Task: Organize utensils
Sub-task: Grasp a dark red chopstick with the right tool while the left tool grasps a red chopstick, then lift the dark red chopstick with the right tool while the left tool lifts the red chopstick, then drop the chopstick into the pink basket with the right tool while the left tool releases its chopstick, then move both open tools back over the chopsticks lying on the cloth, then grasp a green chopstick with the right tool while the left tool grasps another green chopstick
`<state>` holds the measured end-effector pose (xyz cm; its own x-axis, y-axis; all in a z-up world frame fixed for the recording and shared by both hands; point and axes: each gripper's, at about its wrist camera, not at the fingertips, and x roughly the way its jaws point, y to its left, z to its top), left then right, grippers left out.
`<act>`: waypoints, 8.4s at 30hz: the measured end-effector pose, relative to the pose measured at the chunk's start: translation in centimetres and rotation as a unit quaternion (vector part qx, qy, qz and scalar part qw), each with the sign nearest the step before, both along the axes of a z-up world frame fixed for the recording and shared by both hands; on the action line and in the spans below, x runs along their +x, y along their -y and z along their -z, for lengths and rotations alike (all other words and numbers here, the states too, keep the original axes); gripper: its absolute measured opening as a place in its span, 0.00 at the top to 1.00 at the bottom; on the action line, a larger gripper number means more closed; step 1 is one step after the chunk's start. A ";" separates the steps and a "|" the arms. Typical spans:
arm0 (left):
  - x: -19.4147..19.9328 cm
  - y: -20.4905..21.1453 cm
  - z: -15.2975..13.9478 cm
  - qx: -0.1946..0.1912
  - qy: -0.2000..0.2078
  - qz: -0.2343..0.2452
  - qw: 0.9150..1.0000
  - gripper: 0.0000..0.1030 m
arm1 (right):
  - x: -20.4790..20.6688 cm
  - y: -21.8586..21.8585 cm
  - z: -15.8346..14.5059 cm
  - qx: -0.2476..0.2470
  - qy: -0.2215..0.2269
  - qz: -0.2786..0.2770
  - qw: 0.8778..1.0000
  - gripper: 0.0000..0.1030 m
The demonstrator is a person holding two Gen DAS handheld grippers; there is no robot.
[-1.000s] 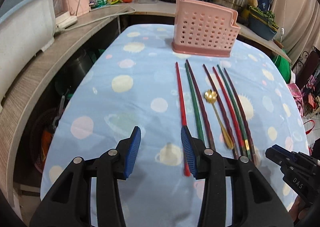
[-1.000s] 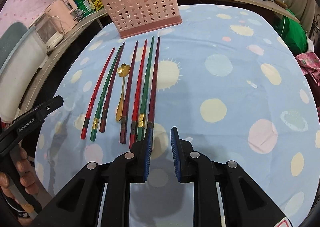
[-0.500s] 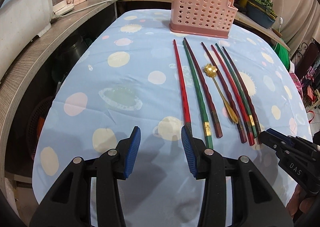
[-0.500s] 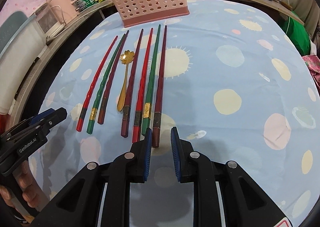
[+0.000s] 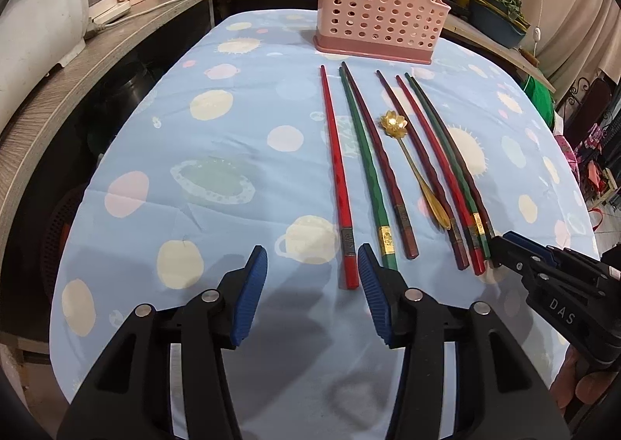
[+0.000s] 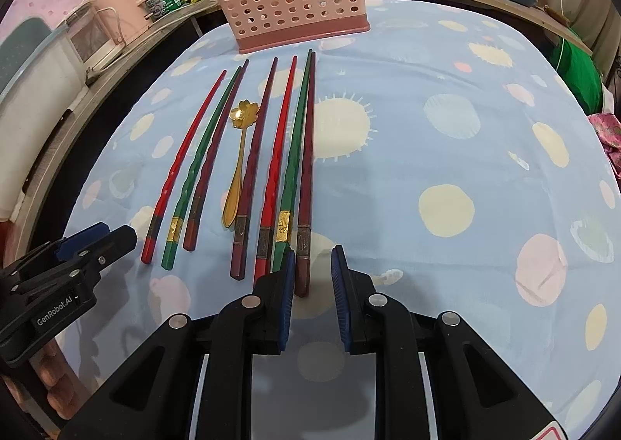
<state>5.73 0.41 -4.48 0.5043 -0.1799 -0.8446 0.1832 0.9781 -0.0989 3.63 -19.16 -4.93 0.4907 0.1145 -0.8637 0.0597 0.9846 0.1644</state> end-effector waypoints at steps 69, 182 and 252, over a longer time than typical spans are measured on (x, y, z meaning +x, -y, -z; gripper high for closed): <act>0.9 -0.1 -13.0 -0.041 0.122 -0.002 0.992 0.93 | -1.9 4.8 -15.2 0.027 0.172 0.042 0.984 0.93; 0.4 -0.5 -1.7 0.019 0.029 -0.021 0.999 0.50 | -0.4 -0.5 -1.0 0.008 0.049 0.005 0.999 0.74; 0.9 2.8 1.4 0.018 -0.009 0.028 0.999 0.93 | 0.1 -0.5 0.4 -0.003 0.040 -0.005 0.999 0.93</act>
<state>6.60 -2.42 -5.92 0.4782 -0.1763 -0.8603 0.2366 0.9693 -0.0671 3.76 -18.62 -5.34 0.5568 0.1138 -0.8228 0.0372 0.9862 0.1616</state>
